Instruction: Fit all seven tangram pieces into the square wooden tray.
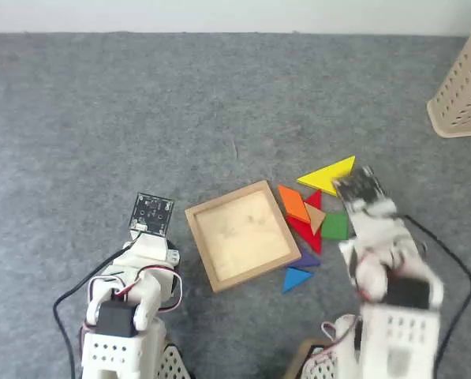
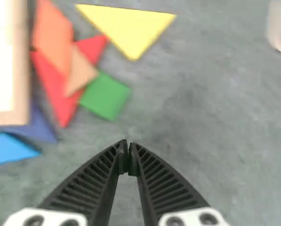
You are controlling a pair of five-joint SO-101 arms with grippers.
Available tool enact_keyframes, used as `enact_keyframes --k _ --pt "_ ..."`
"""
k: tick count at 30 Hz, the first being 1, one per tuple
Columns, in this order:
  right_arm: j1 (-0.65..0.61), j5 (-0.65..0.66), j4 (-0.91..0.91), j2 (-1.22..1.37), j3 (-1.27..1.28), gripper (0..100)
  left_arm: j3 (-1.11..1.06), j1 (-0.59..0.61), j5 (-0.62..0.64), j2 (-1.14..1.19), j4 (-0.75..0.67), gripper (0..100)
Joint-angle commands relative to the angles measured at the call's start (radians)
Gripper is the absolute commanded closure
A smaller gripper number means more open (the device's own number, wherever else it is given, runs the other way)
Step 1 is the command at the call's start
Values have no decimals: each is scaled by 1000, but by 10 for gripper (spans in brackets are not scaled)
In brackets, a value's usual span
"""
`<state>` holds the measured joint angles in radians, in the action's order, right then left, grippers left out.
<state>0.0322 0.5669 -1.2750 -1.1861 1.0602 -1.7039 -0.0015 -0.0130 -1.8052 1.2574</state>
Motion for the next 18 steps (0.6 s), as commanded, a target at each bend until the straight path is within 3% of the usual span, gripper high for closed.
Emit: enact_keyframes --k 1,4,10,18 --pt "-199 -89 -19 429 -258 987 19 5 8 -21 6 988" --pt "-314 -195 13 707 -428 983 19 5 8 -21 6 988" --pt "-329 -336 119 1158 -672 842 19 5 8 -21 6 988" --pt "-346 -342 130 1280 -683 882 19 5 8 -21 6 988"
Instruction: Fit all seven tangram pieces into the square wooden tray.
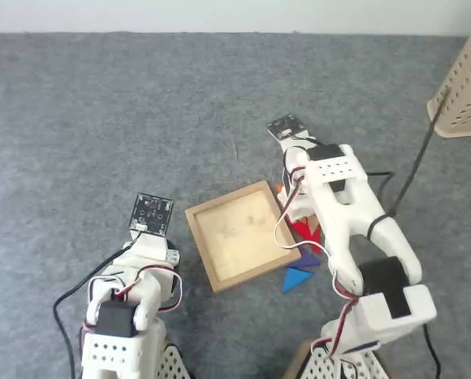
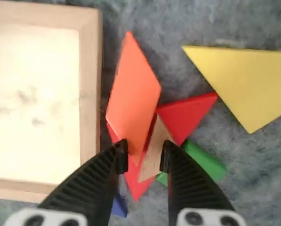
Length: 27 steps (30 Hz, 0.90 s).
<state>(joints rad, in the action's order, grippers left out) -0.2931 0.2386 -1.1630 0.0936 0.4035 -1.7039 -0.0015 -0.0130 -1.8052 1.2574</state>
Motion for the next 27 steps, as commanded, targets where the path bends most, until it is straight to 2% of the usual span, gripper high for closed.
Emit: enact_keyframes --k 1,6,8,19,27 --pt "-38 -12 15 7 -21 882 19 5 8 -21 6 988" --pt "-163 -20 2 -2 38 882 19 5 8 -21 6 988" --pt "-176 -25 12 -10 38 882 19 5 8 -21 6 988" --pt "35 -52 28 -148 17 881 19 5 8 -21 6 988" --pt "130 -61 19 -148 17 881 19 5 8 -21 6 988"
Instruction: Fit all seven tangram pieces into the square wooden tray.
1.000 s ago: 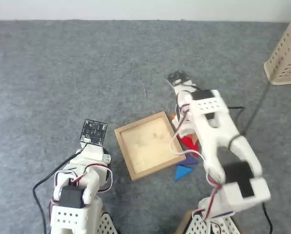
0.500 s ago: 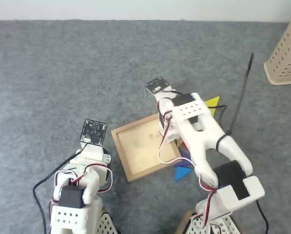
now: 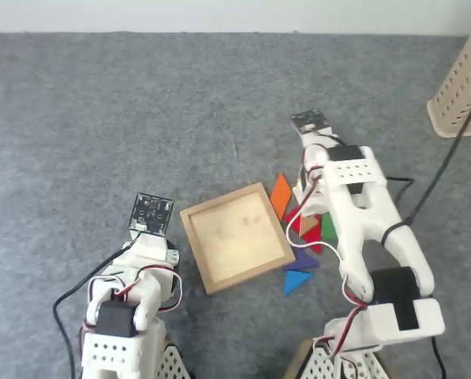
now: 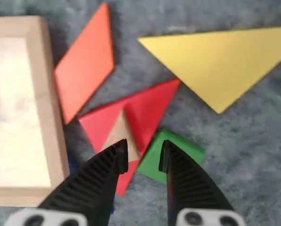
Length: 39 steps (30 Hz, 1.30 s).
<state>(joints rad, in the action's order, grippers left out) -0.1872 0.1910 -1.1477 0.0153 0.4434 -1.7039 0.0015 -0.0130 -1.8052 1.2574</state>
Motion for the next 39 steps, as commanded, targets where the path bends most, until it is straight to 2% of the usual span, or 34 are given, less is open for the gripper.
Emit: enact_keyframes --k 1,6,10,15,23,26,32,39 --pt "19 -15 1 -91 -21 881 19 2 8 -21 6 988" --pt "-136 -32 -88 -243 0 881 19 3 8 -21 6 988" --pt "-180 2 31 -268 120 881 19 3 8 -21 6 988" --pt "-131 40 124 -127 166 881 19 3 8 -21 6 988" --pt "33 57 120 90 26 881 19 3 8 -21 6 988" --pt "47 52 90 81 15 881 19 3 8 -21 6 988" --pt "163 49 51 5 -14 881 19 3 8 -21 6 988" --pt "170 32 -27 -142 -12 881 19 3 8 -21 6 988"
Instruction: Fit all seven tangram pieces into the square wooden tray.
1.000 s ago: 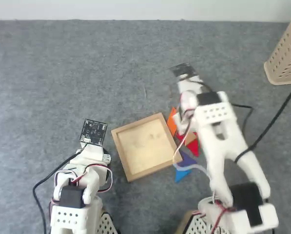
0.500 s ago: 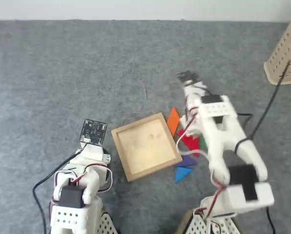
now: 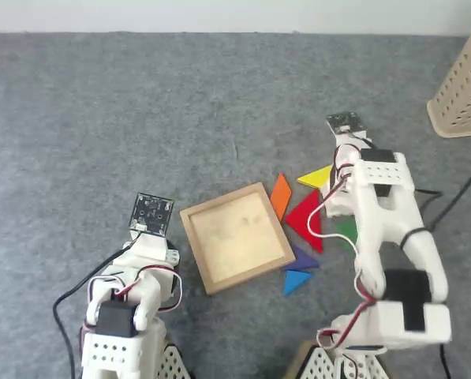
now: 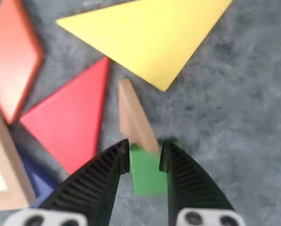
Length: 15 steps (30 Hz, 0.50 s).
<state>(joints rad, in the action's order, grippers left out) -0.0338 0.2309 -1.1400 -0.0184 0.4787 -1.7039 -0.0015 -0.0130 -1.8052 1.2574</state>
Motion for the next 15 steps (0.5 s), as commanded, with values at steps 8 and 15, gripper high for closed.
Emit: enact_keyframes --k 8,15 --pt "-143 -41 -124 -203 -43 788 19 6 8 -21 6 988" --pt "-421 -40 10 -202 97 817 19 6 8 -21 6 988"
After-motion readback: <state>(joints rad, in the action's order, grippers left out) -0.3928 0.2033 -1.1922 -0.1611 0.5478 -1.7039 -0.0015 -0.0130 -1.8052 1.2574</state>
